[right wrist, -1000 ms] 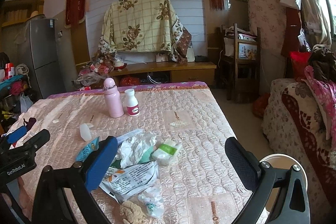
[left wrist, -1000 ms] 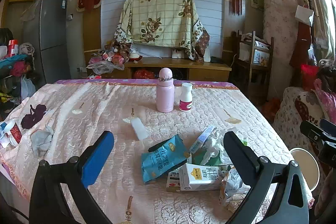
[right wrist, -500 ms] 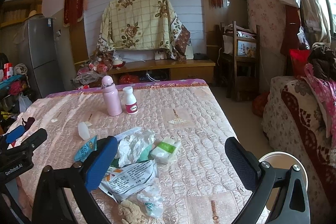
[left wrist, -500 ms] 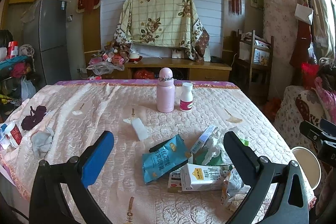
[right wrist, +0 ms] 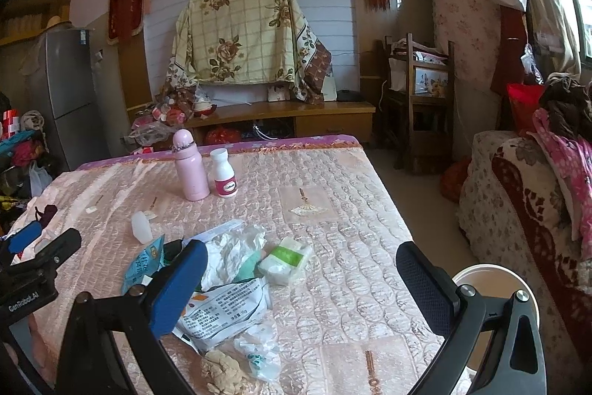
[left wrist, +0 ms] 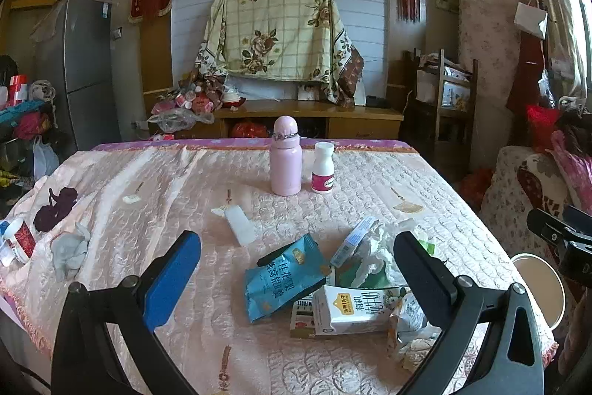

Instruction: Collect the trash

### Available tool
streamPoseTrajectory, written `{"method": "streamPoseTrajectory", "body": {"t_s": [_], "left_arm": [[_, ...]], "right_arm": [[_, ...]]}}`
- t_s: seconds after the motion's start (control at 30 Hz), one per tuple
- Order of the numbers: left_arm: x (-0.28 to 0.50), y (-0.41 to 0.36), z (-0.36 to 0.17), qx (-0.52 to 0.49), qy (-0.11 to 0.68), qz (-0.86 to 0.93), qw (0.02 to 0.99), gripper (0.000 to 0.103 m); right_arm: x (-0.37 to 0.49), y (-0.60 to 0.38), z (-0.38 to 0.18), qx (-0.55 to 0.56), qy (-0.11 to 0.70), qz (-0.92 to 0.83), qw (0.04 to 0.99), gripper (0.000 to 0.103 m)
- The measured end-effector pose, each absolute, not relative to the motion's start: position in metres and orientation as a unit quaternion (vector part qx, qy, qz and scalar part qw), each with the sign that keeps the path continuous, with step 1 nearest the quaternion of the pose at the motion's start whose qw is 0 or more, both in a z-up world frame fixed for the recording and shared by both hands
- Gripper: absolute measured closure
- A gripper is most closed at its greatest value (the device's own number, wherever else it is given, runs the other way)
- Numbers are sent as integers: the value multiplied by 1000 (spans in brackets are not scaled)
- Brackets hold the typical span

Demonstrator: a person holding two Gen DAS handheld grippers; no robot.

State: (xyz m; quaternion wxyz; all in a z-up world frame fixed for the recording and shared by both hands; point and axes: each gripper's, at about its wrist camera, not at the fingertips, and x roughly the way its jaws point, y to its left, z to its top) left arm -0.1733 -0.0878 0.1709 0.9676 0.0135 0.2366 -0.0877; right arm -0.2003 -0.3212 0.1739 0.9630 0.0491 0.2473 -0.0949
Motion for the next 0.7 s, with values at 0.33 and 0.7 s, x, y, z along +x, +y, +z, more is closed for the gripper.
{"method": "streamPoseTrajectory", "body": {"t_s": [0.33,0.7], "left_arm": [[-172,-81,160,13,254,-97,962,0],[-166,-73,156,9,262,-86,961,0]], "right_arm": [[-201,-330,170,50,255,-106,960,0],[-199,-331,165,51,265,-97,958,0]]}}
